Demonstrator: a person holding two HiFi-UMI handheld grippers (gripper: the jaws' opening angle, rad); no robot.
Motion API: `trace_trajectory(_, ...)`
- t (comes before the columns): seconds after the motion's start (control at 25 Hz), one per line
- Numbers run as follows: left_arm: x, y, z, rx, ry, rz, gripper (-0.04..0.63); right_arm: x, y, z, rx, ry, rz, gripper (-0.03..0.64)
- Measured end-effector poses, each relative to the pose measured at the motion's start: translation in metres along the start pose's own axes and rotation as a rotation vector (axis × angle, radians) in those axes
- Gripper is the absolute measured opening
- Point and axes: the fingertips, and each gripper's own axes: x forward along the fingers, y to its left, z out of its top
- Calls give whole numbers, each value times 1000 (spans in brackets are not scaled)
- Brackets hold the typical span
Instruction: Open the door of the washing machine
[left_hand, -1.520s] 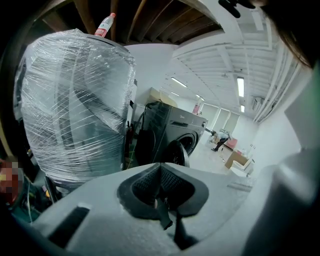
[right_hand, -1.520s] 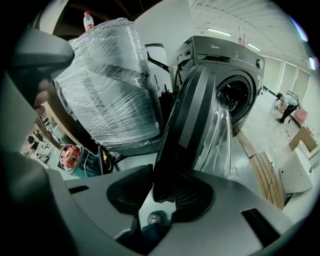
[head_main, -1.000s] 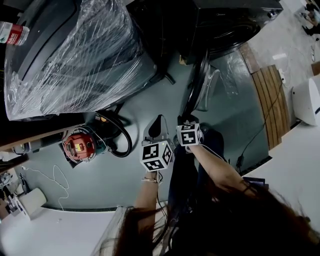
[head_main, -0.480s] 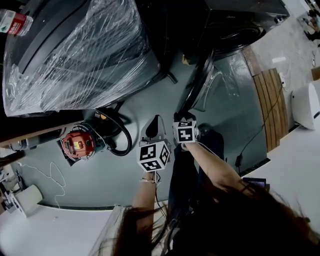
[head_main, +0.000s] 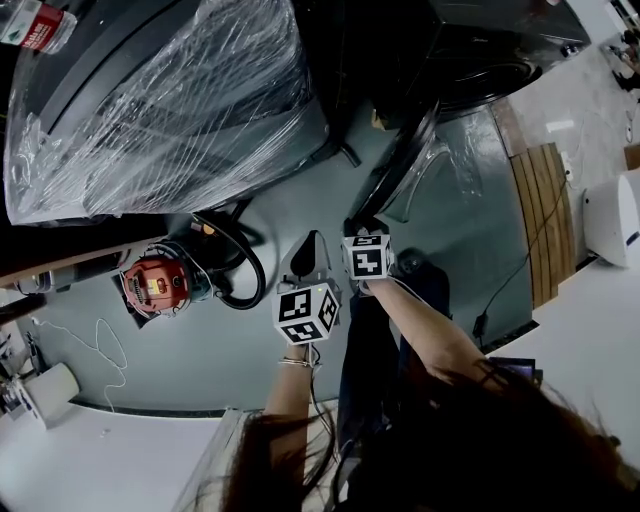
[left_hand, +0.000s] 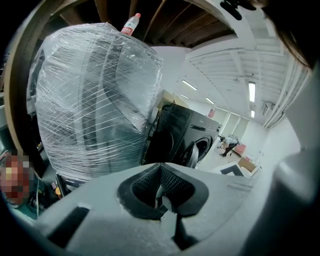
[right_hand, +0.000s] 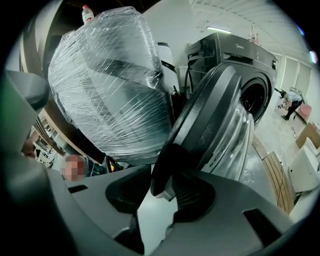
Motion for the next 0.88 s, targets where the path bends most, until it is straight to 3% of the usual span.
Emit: trace_trajectory(0.88, -8, 46, -3, -54, -6, 58, 12, 41, 44, 49, -25, -21, 26, 127)
